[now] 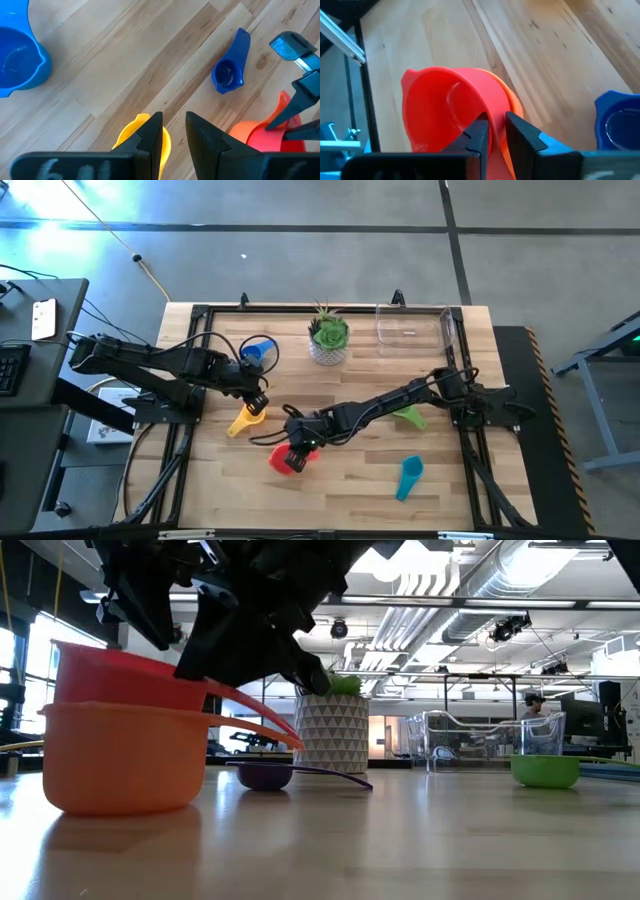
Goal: Nest measuring cups in basket
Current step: Stack the red measuring cup on top of the orange measuring cup, then stack the blue measuring cup on top of the red measuring cup
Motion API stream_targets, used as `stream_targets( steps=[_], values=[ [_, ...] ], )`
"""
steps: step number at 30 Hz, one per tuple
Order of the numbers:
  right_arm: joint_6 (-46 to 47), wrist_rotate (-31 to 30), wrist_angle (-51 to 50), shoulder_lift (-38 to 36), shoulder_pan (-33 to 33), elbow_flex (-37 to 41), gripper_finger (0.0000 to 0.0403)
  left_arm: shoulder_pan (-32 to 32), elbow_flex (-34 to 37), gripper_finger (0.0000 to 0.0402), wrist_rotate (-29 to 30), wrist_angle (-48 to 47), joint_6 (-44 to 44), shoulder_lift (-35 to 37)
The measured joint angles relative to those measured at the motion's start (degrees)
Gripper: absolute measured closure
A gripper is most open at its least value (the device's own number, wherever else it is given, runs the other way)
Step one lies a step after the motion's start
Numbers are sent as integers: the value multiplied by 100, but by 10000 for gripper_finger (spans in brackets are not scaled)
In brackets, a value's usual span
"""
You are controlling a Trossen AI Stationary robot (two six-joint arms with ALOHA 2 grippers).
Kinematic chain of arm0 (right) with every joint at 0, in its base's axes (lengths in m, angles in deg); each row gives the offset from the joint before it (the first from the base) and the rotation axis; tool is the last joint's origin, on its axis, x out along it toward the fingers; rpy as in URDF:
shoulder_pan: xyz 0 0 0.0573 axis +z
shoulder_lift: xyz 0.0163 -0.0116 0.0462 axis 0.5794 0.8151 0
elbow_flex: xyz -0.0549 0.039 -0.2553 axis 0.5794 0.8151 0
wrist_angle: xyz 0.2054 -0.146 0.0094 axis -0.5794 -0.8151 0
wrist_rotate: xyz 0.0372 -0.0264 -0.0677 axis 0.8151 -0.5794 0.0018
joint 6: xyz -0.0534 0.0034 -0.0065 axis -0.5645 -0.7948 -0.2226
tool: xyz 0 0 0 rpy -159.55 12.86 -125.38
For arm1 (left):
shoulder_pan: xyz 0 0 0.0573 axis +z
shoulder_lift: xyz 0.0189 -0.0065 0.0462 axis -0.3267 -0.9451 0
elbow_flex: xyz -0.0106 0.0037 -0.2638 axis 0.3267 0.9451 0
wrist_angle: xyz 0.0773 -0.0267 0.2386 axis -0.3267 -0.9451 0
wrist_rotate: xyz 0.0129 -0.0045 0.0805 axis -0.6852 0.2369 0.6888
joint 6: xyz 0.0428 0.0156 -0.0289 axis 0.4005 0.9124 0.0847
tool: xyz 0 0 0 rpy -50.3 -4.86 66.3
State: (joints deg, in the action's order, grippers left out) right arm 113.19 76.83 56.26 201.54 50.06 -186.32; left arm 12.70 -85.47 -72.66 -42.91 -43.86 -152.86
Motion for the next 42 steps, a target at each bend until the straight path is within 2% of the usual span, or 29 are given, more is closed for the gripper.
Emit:
stream_targets(
  steps=[17, 20, 29, 37, 42],
  values=[
    [149, 169, -218, -13, 4, -56, 347, 0, 0, 328, 0, 0, 8, 0],
    [149, 204, -631, -19, -4, -353, 347, 1, 0, 328, -72, -1, 13, 0],
    [-468, -379, -2747, -24, -4, -1715, 347, -258, 0, 328, -157, -101, 57, 0],
    [-757, -420, -3636, -24, -4, -2640, 347, -267, 0, 328, -57, -208, 56, 0],
    [-945, -654, -4209, -22, -4, -3190, 348, -119, 0, 328, 58, -216, 170, 0]
  ],
)
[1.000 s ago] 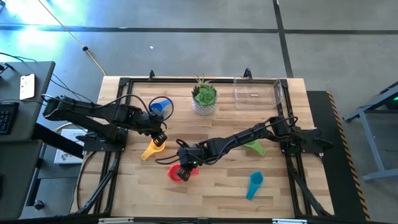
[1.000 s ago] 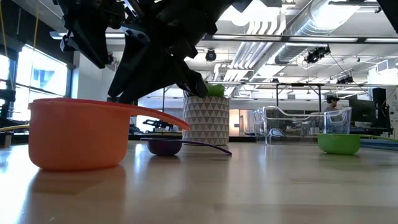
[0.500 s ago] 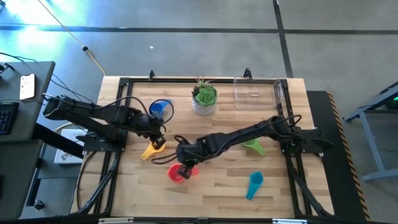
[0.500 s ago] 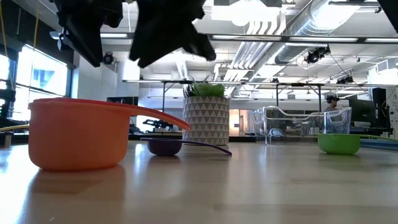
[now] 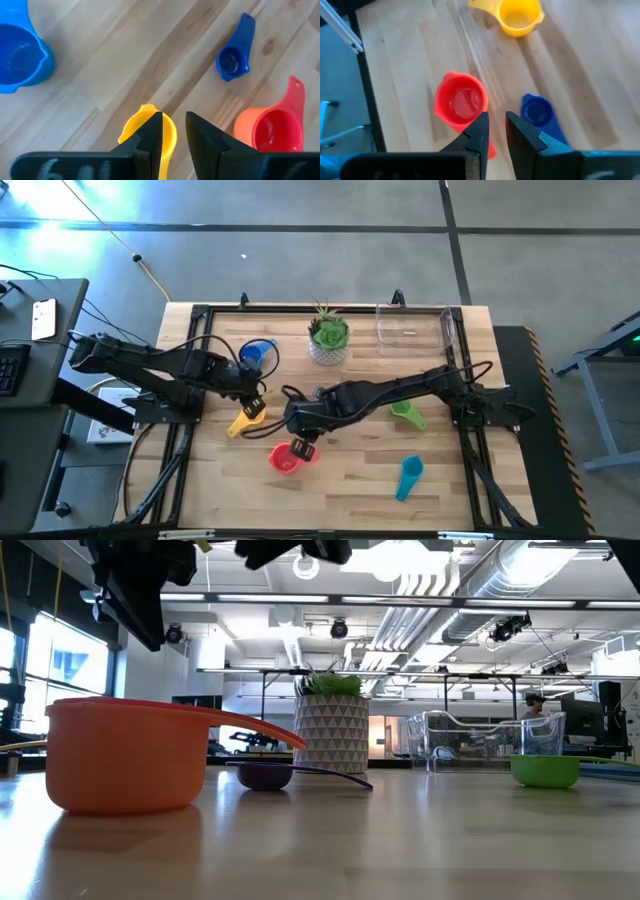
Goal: Nest measuring cups in basket
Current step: Stack the blue measuring cup on top of the red measuring cup
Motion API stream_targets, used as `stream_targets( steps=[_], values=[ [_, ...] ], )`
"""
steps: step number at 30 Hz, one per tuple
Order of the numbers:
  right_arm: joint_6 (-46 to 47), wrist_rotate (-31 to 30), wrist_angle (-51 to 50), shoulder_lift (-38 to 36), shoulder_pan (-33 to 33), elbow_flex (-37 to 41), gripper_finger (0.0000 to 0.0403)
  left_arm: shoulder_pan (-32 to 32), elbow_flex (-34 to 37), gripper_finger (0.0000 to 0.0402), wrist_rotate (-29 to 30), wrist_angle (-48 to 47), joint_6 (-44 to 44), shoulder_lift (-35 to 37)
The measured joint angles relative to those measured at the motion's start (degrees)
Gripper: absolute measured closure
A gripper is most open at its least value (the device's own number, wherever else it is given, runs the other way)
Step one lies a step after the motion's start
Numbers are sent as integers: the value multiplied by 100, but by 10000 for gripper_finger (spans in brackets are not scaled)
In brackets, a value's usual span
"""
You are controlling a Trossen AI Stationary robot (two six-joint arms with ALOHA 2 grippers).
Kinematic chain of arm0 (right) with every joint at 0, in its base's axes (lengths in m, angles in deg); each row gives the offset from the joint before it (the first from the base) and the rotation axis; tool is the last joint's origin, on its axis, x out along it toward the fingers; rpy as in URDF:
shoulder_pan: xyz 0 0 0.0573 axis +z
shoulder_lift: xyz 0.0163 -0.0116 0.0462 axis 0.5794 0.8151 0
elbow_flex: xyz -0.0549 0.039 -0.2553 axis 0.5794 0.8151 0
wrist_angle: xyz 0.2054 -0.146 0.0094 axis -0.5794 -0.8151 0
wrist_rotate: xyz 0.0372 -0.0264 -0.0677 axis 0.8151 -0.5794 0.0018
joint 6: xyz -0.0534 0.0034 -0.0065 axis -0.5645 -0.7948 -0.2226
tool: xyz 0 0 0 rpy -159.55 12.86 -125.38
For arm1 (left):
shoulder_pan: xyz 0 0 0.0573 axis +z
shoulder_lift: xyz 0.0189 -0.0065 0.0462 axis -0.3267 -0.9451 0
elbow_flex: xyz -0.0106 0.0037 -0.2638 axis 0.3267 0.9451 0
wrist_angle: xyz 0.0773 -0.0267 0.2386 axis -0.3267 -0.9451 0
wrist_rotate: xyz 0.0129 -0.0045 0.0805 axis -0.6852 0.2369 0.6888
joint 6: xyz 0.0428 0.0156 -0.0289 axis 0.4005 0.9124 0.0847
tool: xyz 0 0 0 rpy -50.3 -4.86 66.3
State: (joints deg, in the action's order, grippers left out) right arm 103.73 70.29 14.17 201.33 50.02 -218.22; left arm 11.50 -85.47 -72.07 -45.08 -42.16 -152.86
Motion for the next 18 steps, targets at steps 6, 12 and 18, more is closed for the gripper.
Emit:
stream_targets(
  steps=[6, 12, 18],
  values=[
    [-158, -314, -511, -135, -72, -305, 348, 370, 0, 327, -12, -2, 91, 0],
    [-359, -469, -801, -403, -289, -287, 348, 862, 0, 297, -285, -25, 374, 0],
    [-851, -509, -896, -721, -679, -285, 348, 1444, 0, 264, -46, -28, 708, -4]
  ],
)
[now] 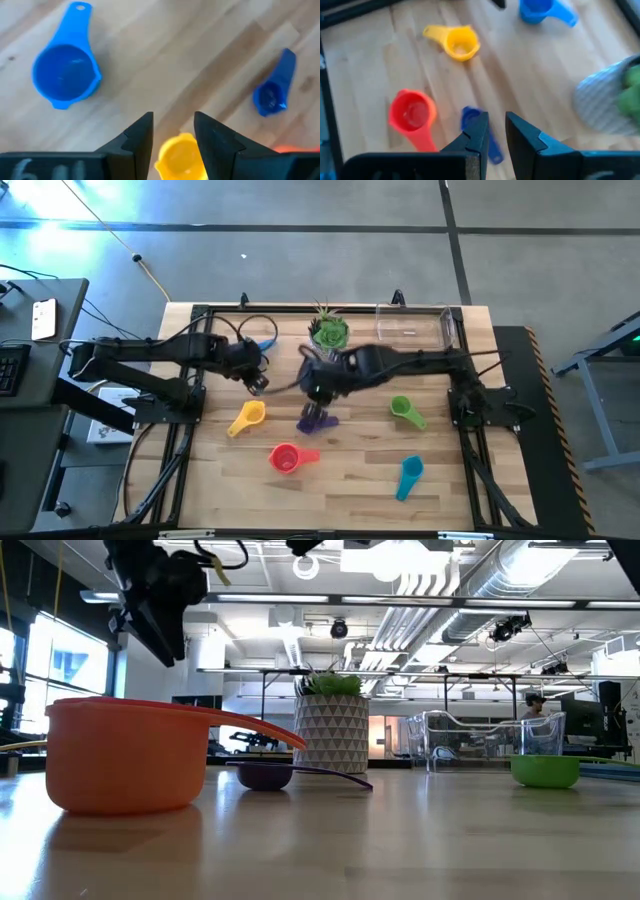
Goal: Nest measuring cups in basket
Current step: Stack the blue measuring cup on top of the red measuring cup
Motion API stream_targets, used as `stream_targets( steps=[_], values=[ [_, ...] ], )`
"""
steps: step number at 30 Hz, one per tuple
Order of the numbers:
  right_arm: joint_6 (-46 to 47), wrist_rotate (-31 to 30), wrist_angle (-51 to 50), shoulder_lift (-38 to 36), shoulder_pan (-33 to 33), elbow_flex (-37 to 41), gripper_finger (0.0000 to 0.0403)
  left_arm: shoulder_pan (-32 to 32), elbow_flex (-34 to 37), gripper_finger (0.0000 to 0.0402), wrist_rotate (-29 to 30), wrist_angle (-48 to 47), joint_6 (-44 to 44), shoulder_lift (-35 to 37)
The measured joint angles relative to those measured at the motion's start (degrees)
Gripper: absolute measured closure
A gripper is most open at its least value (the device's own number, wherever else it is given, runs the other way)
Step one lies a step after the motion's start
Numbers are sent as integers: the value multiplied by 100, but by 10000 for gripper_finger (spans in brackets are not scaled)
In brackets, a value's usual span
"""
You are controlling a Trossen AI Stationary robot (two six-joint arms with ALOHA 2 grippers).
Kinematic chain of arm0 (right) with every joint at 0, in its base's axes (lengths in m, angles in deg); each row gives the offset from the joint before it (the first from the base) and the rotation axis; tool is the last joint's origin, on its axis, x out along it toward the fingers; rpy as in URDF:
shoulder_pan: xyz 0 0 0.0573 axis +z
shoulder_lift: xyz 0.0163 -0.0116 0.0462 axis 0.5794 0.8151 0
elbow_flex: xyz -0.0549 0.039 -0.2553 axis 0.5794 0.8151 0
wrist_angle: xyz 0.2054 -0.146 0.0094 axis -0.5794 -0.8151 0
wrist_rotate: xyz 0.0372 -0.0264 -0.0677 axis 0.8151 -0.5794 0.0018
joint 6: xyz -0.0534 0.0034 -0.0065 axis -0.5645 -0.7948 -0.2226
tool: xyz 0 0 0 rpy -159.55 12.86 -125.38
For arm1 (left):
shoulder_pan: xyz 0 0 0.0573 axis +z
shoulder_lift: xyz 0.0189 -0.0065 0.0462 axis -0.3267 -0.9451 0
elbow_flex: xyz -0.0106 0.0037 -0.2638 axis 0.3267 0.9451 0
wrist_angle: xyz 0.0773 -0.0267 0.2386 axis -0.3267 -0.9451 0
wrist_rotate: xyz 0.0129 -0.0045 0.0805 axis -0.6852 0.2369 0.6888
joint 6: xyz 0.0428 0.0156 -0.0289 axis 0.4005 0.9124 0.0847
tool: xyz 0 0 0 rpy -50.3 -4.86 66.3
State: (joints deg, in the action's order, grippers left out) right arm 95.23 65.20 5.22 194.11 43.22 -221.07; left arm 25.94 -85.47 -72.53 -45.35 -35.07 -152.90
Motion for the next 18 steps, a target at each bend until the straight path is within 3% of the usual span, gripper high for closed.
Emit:
stream_targets(
  steps=[9, 18],
  values=[
    [-817, -4, -91, -626, -721, 0, 348, 860, 4, 262, 11, 65, 415, -209],
    [-1296, -1, -360, -1077, -1306, 0, 348, 1487, 6, 266, -77, 96, 751, -1069]
  ],
)
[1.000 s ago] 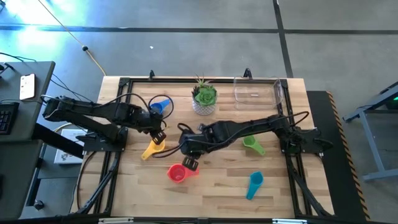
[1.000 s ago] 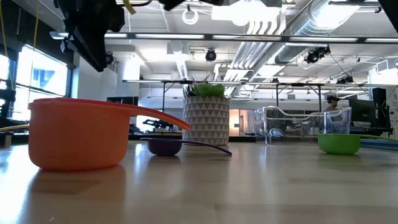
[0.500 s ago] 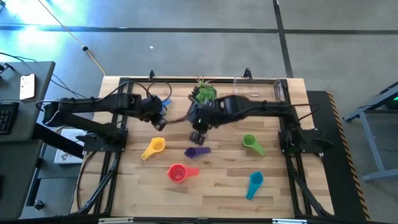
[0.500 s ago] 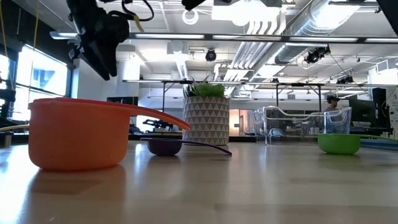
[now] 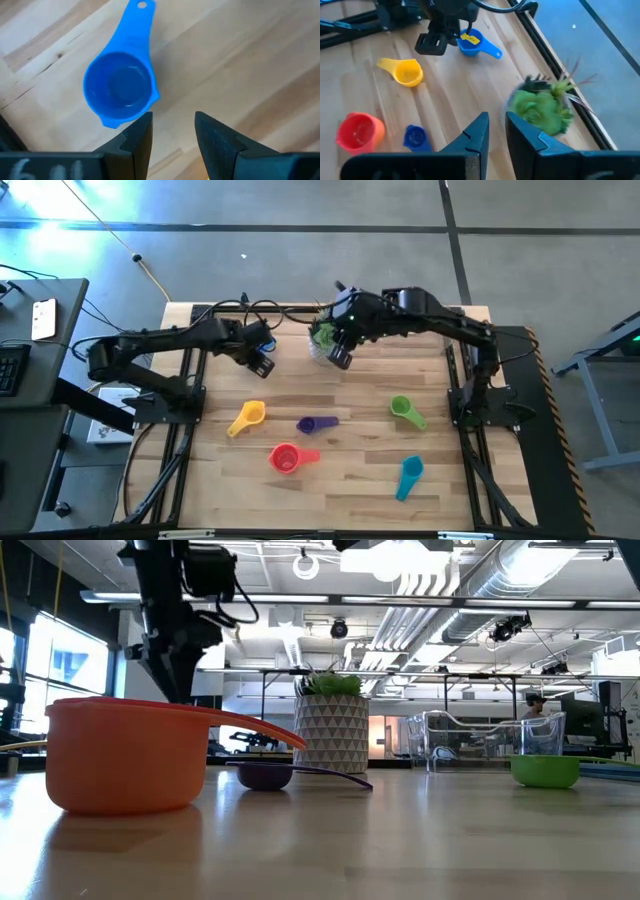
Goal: Nest measuring cups in basket
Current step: Stack the blue measuring cup on top of the red measuring cup
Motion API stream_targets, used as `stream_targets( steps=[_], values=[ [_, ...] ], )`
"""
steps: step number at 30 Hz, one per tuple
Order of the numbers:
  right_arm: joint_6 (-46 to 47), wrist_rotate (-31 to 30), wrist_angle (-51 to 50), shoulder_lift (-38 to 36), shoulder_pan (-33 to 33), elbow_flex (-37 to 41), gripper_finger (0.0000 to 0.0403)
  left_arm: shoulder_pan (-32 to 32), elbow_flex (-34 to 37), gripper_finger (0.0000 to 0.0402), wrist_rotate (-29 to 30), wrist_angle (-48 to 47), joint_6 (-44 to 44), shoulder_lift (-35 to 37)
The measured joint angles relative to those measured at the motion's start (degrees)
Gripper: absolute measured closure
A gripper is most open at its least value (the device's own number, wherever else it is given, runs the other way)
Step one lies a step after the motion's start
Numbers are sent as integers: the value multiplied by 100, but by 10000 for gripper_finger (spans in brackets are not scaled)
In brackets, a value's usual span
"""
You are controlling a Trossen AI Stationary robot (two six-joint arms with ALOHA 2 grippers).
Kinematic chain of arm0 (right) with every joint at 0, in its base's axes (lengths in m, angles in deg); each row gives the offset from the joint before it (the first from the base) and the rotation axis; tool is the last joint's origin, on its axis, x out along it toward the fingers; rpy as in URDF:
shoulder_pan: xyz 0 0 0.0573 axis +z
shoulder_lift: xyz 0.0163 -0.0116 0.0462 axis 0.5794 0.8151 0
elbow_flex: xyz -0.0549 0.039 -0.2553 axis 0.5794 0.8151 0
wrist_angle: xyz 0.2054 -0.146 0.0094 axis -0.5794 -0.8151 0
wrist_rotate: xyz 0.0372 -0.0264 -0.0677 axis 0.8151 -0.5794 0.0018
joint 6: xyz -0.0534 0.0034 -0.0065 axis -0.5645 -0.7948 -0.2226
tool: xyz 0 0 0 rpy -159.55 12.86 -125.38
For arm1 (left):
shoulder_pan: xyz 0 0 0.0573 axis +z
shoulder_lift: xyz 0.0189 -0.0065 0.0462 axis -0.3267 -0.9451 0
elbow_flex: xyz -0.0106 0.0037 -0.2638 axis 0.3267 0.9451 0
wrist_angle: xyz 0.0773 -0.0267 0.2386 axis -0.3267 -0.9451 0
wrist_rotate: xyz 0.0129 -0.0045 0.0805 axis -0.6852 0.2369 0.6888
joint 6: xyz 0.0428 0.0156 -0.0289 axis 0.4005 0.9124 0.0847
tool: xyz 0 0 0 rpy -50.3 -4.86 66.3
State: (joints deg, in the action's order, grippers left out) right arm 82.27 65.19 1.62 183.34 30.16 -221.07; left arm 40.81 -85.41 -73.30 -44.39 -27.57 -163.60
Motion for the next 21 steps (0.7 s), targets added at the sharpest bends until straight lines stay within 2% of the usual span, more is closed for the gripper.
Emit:
stream_targets(
  steps=[14, 21],
  values=[
    [-261, 7, -325, -18, -331, 11, 348, 647, -1, 266, -218, 609, 230, -974],
    [-368, 12, -328, -16, -417, 9, 348, 763, 1, 266, -218, 673, 228, -1332]
  ],
)
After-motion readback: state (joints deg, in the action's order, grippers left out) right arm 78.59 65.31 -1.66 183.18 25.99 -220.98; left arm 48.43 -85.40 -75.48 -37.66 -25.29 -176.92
